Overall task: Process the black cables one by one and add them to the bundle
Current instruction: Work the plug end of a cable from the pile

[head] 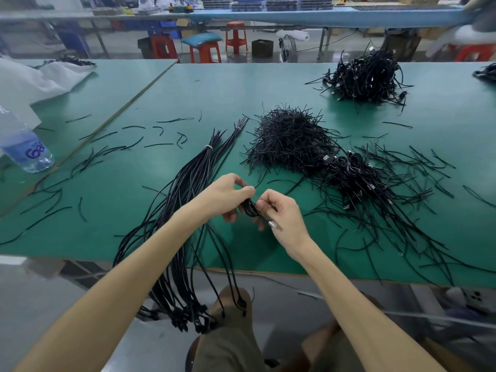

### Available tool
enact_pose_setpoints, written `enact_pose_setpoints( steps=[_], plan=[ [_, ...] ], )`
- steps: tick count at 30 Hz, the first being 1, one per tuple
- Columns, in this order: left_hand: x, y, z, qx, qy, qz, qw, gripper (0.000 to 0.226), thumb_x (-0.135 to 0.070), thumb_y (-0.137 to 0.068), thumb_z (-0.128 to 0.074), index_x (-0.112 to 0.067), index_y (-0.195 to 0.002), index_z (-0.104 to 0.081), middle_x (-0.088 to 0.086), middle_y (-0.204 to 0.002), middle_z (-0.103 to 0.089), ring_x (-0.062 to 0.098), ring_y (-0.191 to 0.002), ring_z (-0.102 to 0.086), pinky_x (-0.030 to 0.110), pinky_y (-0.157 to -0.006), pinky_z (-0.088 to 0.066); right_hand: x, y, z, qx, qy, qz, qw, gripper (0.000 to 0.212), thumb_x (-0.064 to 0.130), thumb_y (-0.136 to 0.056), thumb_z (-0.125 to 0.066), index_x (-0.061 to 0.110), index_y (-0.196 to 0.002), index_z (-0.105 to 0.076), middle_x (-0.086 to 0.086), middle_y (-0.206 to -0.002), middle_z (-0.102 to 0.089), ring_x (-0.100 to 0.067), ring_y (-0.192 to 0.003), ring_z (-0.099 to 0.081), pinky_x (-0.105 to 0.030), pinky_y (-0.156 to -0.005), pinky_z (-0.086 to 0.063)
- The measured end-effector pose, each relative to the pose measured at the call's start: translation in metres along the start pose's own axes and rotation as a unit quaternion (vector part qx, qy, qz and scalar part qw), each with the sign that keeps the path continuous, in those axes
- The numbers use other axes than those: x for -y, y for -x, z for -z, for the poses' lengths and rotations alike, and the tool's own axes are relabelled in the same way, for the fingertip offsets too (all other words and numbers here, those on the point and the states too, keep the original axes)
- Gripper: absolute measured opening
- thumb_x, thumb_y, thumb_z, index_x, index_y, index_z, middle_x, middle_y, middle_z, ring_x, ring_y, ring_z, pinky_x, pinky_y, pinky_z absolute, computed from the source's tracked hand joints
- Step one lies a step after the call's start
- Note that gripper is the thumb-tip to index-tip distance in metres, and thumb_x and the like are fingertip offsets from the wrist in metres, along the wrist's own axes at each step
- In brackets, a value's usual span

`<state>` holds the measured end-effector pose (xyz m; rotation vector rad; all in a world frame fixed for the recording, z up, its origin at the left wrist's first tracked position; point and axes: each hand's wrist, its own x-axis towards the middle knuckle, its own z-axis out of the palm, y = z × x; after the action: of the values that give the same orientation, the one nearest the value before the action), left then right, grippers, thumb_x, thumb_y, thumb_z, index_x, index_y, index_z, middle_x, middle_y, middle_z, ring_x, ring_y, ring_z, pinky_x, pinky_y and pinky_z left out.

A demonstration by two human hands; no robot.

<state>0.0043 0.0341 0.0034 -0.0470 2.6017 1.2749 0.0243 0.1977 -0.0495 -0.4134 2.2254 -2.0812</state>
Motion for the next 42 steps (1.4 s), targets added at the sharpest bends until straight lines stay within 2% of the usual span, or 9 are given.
enact_pose_setpoints(
  steps=[3,5,8,12,16,25,34,37,42],
  plan=[
    [0.003,0.002,0.002,-0.028,-0.055,-0.028,0.998,0.067,-0.048,-0.1,-0.055,-0.017,-0.153,-0.028,-0.004,-0.063,-0.071,0.011,-0.049,-0.063,0.025,-0.054,-0.05,0.001,0.0,0.002,-0.011,-0.033,-0.001,0.999,0.028,0.007,-0.103,-0.054,0.001,-0.076,-0.053,-0.012,-0.067,-0.059,-0.019,-0.06,-0.054,-0.031,-0.056,-0.048],
    [0.008,0.004,0.001,-0.064,-0.092,-0.056,0.992,0.09,-0.062,-0.095,-0.055,-0.025,-0.162,-0.007,0.002,-0.104,-0.07,0.006,-0.073,-0.066,0.026,-0.072,-0.05,0.001,0.0,0.004,-0.012,-0.064,-0.003,0.998,0.027,0.007,-0.104,-0.054,0.002,-0.078,-0.053,-0.007,-0.068,-0.055,-0.016,-0.058,-0.051,-0.025,-0.054,-0.047],
    [0.015,0.009,-0.005,-0.125,-0.119,-0.139,0.975,0.094,-0.066,-0.095,-0.051,-0.031,-0.162,0.005,-0.006,-0.139,-0.026,0.011,-0.113,-0.052,0.034,-0.091,-0.048,0.003,0.0,0.004,-0.006,-0.093,-0.001,0.996,0.027,0.013,-0.104,-0.054,0.004,-0.079,-0.051,-0.013,-0.071,-0.047,-0.021,-0.06,-0.046,-0.025,-0.053,-0.046],
    [0.014,0.02,-0.006,-0.148,-0.216,-0.289,0.921,0.044,-0.027,-0.105,-0.051,-0.021,-0.149,-0.046,0.0,-0.146,-0.033,0.019,-0.136,-0.034,0.047,-0.11,-0.042,0.001,0.0,0.004,-0.016,-0.086,-0.006,0.996,0.031,0.001,-0.103,-0.047,0.011,-0.075,-0.048,-0.005,-0.066,-0.058,-0.022,-0.059,-0.051,-0.022,-0.053,-0.045],
    [0.01,0.031,-0.009,-0.089,-0.308,-0.353,0.879,0.049,0.006,-0.093,-0.052,-0.01,-0.139,-0.056,0.004,-0.137,-0.053,0.024,-0.123,-0.052,0.045,-0.102,-0.045,0.001,0.0,0.004,-0.019,-0.087,-0.011,0.996,0.027,-0.006,-0.103,-0.041,0.007,-0.08,-0.051,-0.015,-0.069,-0.058,-0.014,-0.052,-0.05,-0.018,-0.053,-0.042],
    [0.0,0.043,-0.012,-0.112,-0.303,-0.325,0.889,0.039,-0.044,-0.097,-0.063,-0.023,-0.129,-0.055,-0.011,-0.114,-0.056,0.011,-0.102,-0.055,0.028,-0.083,-0.046,-0.003,-0.002,0.006,-0.038,-0.124,-0.016,0.991,0.032,-0.003,-0.105,-0.042,0.007,-0.08,-0.058,0.002,-0.062,-0.059,-0.009,-0.051,-0.048,-0.019,-0.051,-0.041],
    [-0.016,0.031,-0.019,-0.141,-0.277,-0.216,0.926,0.041,-0.056,-0.104,-0.041,-0.025,-0.13,-0.046,-0.009,-0.089,-0.065,0.019,-0.079,-0.064,0.038,-0.067,-0.048,-0.003,-0.002,0.006,-0.035,-0.102,-0.003,0.994,0.032,0.012,-0.108,-0.045,-0.01,-0.087,-0.054,-0.001,-0.062,-0.059,-0.01,-0.05,-0.045,-0.018,-0.051,-0.038],
    [-0.018,0.027,-0.021,-0.156,-0.255,-0.201,0.933,0.034,-0.05,-0.106,-0.04,-0.026,-0.129,-0.043,-0.004,-0.075,-0.068,0.015,-0.061,-0.065,0.04,-0.066,-0.053,0.0,-0.002,0.005,-0.039,-0.117,-0.011,0.992,0.033,0.016,-0.108,-0.046,0.0,-0.081,-0.056,0.003,-0.06,-0.058,-0.008,-0.05,-0.044,-0.017,-0.051,-0.037],
    [-0.018,0.018,-0.025,-0.109,-0.044,-0.112,0.987,0.015,-0.028,-0.107,-0.044,-0.026,-0.121,-0.048,-0.005,-0.063,-0.072,0.019,-0.044,-0.065,0.029,-0.05,-0.047,0.002,-0.001,0.004,-0.035,-0.092,-0.012,0.995,0.03,0.015,-0.108,-0.047,0.007,-0.081,-0.056,0.001,-0.061,-0.062,-0.009,-0.051,-0.047,-0.018,-0.052,-0.04]
  ],
)
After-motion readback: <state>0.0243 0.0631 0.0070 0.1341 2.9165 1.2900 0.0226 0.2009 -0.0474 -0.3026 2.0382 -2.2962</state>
